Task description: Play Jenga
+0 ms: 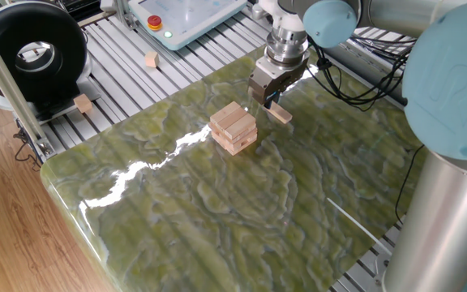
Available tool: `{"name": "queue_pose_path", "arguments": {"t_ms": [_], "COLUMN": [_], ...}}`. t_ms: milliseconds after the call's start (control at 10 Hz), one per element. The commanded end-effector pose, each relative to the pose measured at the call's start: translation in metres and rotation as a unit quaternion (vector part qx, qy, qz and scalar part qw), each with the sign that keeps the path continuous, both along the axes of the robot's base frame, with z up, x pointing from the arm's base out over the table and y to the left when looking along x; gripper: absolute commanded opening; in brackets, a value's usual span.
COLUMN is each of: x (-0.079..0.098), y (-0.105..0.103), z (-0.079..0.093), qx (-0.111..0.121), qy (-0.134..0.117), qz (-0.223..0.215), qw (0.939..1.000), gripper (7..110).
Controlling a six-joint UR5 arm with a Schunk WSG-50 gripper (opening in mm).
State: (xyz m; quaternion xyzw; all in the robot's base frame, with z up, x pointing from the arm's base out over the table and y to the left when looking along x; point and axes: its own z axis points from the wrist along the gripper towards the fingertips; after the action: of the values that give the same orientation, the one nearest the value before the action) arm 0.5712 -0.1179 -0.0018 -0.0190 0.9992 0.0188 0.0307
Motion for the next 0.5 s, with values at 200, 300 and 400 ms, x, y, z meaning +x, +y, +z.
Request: {"name": "queue_pose_path", "arguments": {"t_ms": [200,300,400], "x": [0.0016,0.0012,0.0008], "y": [0.0002,0.0006,-0.0011], "z": [0.0015,0.0015,0.0024], "qx": [0.005,0.005,0.002], "qy": [-0.003,-0.002,-0.001], "qz": [-0.008,-0.008,-0.01], "qw": [1.0,0.9999,0.9999], "gripper": [44,44,44]}}
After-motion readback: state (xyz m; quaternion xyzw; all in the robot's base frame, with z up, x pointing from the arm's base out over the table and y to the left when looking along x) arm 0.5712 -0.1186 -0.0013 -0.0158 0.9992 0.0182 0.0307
